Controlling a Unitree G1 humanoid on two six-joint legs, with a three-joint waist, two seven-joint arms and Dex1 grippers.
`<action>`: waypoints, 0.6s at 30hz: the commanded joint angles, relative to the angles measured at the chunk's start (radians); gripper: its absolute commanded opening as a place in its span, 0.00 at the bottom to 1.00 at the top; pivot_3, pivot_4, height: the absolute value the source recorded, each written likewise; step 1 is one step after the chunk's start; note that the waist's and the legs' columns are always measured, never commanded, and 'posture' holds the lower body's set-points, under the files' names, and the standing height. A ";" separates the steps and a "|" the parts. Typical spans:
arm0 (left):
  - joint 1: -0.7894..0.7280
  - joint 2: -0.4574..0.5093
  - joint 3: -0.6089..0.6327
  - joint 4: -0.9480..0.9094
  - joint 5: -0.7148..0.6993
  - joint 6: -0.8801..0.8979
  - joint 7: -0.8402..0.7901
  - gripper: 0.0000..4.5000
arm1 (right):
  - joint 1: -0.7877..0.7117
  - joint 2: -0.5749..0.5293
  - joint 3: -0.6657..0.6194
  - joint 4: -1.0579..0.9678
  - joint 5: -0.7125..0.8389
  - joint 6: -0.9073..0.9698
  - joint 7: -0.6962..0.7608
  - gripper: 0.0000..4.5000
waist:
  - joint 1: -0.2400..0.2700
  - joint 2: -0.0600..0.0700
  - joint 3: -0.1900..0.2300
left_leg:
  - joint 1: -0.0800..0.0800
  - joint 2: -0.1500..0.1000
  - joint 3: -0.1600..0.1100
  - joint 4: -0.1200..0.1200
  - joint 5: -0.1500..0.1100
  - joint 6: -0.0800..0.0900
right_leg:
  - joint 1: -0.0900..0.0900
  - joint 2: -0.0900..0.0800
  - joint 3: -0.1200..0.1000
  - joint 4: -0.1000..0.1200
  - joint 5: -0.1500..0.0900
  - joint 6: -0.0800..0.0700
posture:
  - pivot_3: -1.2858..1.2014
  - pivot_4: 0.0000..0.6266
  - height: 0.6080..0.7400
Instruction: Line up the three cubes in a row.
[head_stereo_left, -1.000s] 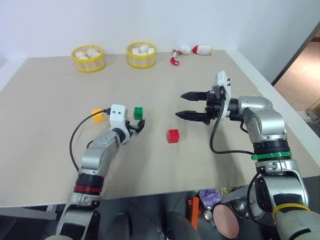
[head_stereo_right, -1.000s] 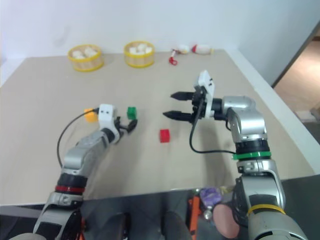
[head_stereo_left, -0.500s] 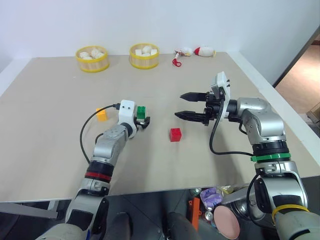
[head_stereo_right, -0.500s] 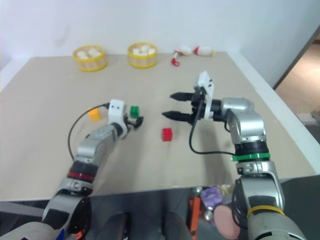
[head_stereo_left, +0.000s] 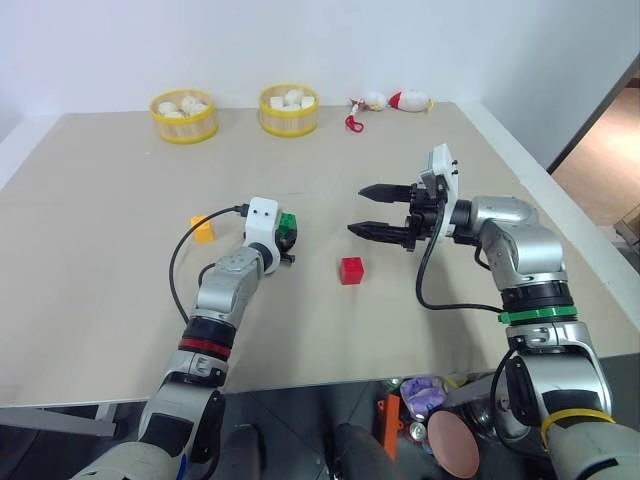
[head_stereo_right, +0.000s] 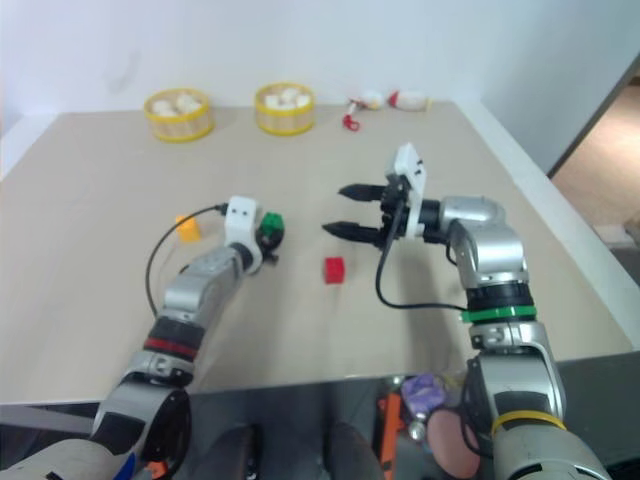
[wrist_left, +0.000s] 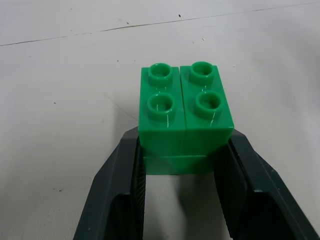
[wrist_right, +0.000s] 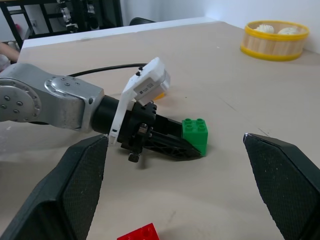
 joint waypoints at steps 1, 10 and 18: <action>-0.023 0.002 -0.001 0.009 0.011 -0.005 -0.003 0.29 | -0.025 0.000 -0.002 -0.007 0.004 -0.023 -0.004 1.00 | 0.000 0.000 0.000 | 0.000 0.000 0.000 0.000 0.000 0.000 | 0.000 0.000 0.000 0.000 0.000 0.000 | 0.52 0.24 1.00; 0.088 0.154 -0.007 -0.119 -0.042 -0.233 -0.311 0.29 | 0.047 -0.057 0.044 -0.139 0.040 0.037 0.099 1.00 | -0.004 0.000 0.000 | 0.000 0.001 0.001 -0.002 0.000 0.000 | -0.002 0.001 0.001 0.000 0.000 -0.001 | 0.52 0.24 1.00; 0.225 0.359 -0.004 -0.266 -0.208 -0.217 -0.725 0.29 | 0.149 -0.110 0.068 -0.292 0.088 0.099 0.165 1.00 | -0.004 0.001 0.000 | 0.000 0.002 0.001 -0.002 -0.002 -0.002 | -0.002 0.001 0.000 0.000 -0.002 -0.003 | 0.52 0.24 1.00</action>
